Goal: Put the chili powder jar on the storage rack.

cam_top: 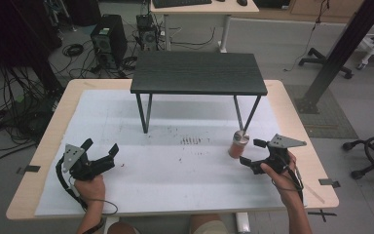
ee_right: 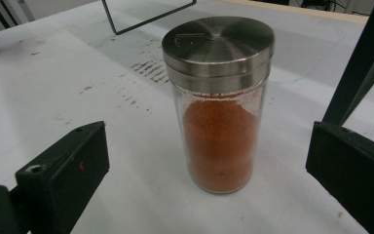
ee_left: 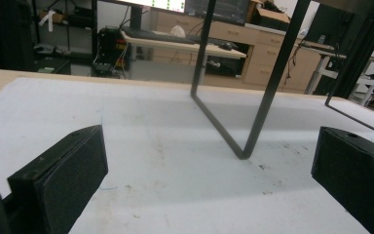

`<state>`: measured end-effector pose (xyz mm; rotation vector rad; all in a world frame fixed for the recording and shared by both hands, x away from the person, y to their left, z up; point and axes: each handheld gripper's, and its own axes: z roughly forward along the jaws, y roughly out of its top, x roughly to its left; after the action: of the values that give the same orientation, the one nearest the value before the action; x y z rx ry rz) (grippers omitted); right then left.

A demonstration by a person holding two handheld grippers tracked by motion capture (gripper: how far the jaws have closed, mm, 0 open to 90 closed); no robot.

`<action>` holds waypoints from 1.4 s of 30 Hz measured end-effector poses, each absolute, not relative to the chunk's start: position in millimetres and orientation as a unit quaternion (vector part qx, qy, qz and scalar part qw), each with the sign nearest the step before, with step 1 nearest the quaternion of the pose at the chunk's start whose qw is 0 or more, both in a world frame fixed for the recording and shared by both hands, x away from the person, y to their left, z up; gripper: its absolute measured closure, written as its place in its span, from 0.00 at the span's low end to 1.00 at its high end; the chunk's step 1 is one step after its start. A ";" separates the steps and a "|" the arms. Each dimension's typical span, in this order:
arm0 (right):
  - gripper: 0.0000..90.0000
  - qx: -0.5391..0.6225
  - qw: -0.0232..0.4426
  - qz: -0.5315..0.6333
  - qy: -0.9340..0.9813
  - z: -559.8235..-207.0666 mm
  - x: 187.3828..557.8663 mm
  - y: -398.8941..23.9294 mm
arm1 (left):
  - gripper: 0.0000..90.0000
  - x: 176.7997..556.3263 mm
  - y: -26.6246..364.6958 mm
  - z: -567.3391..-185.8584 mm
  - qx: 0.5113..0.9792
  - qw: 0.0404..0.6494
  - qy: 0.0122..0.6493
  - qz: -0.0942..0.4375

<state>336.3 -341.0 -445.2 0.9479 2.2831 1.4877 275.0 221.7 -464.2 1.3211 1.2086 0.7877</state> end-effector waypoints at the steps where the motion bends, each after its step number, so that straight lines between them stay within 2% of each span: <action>1: 0.02 0.325 0.128 0.511 0.785 -445.6 337.0 -339.7 | 0.00 275.0 221.7 -464.1 0.560 0.559 0.513 0.334; 42: 0.02 0.329 0.127 0.508 0.785 -451.4 351.3 -318.5 | 0.00 274.7 222.0 -464.2 0.559 0.560 0.513 0.333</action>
<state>351.3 -318.5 -451.4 0.9589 2.2855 1.4797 274.7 222.0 -464.2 1.3180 1.2092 0.7849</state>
